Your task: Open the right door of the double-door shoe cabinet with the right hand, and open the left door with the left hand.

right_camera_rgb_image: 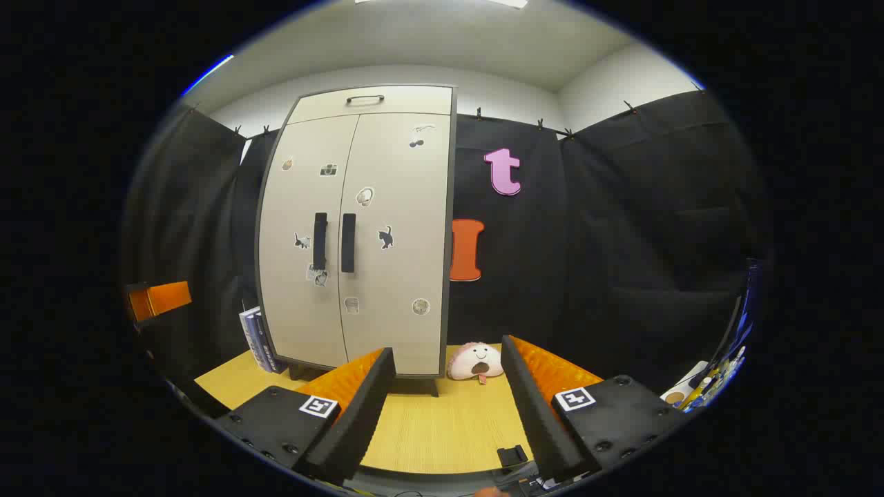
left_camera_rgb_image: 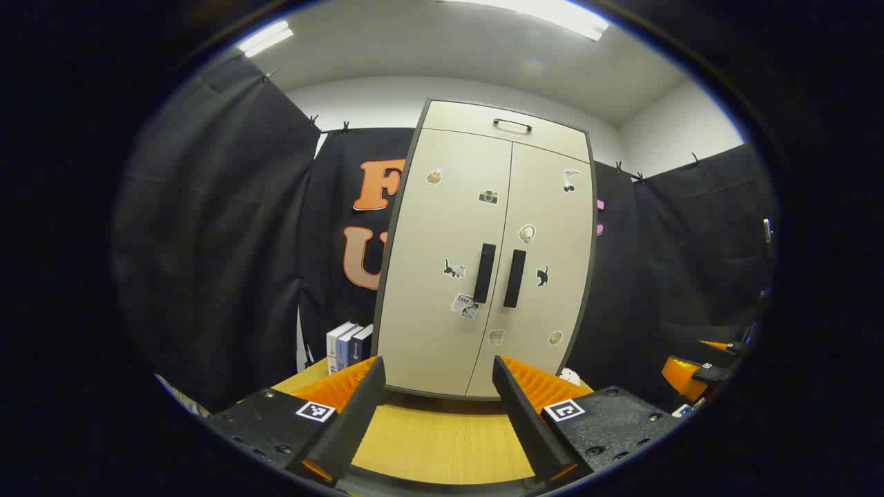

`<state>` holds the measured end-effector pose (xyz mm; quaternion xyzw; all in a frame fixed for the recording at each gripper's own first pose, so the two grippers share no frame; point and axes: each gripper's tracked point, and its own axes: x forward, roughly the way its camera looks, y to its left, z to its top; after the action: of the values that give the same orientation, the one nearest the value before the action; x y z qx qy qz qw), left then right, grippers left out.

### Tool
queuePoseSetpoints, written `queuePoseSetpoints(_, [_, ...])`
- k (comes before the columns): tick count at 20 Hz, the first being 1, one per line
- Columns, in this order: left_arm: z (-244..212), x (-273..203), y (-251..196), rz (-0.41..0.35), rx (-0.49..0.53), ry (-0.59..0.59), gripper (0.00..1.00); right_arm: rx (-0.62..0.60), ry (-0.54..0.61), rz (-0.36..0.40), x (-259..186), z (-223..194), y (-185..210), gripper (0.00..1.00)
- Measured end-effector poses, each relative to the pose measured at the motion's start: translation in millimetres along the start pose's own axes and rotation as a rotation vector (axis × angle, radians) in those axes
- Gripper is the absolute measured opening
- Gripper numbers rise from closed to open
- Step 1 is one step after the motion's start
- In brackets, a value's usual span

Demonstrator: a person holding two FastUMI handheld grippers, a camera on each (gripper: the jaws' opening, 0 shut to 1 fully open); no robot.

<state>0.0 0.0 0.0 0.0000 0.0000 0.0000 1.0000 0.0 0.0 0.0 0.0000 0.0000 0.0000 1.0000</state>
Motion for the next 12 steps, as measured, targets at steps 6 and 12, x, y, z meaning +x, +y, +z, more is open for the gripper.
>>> queuePoseSetpoints(6, [-3.6,-7.8,4.3,0.016,0.012,0.012,0.95,0.019,0.004,0.034,-1.4,0.0,6.6,0.99])
queuePoseSetpoints(12, [2.1,7.5,22.0,0.012,0.016,0.012,0.95,0.068,0.033,0.027,5.8,2.4,21.2,0.94])
